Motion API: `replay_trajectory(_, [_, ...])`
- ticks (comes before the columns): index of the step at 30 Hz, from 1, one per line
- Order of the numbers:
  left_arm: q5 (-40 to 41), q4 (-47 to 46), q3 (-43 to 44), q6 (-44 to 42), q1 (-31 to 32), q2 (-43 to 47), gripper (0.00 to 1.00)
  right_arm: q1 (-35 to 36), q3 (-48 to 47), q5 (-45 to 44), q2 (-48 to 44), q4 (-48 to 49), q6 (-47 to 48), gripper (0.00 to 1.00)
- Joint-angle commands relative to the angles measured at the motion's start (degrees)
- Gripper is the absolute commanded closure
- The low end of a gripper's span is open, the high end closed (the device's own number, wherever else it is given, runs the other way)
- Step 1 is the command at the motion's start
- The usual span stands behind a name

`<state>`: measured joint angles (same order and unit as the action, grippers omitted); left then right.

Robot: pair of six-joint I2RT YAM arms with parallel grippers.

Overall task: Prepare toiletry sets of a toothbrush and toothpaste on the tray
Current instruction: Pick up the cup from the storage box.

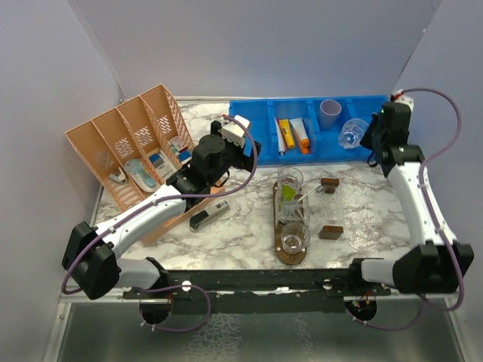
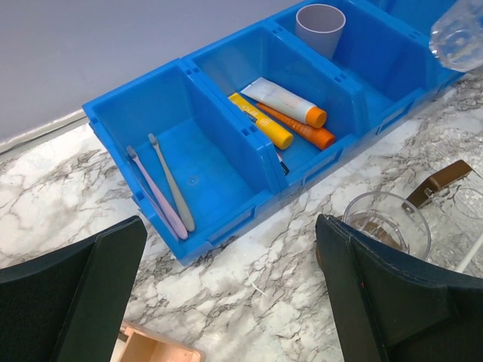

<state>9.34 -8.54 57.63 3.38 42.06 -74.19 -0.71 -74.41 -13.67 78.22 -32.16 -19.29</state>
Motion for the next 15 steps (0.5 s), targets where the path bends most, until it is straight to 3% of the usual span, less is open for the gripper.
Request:
replay_trajectory(1, [-0.9,-1.6,1.3,0.8,-0.2,-0.2,0.01,0.1,12.1,-10.6,-14.6,6.5,-4.3,0.99])
replay_trajectory(8, [-1.5,-1.7,1.3,1.3,-0.1,-0.2,0.01,0.1,25.1,-30.9,-29.4,2.5,-14.5,0.99])
replay_trajectory(15, [-2.5,-1.5,1.4,2.2,-0.1,-0.9,0.01,0.1,26.0,-26.4,-26.1,-1.7,-18.9,0.99])
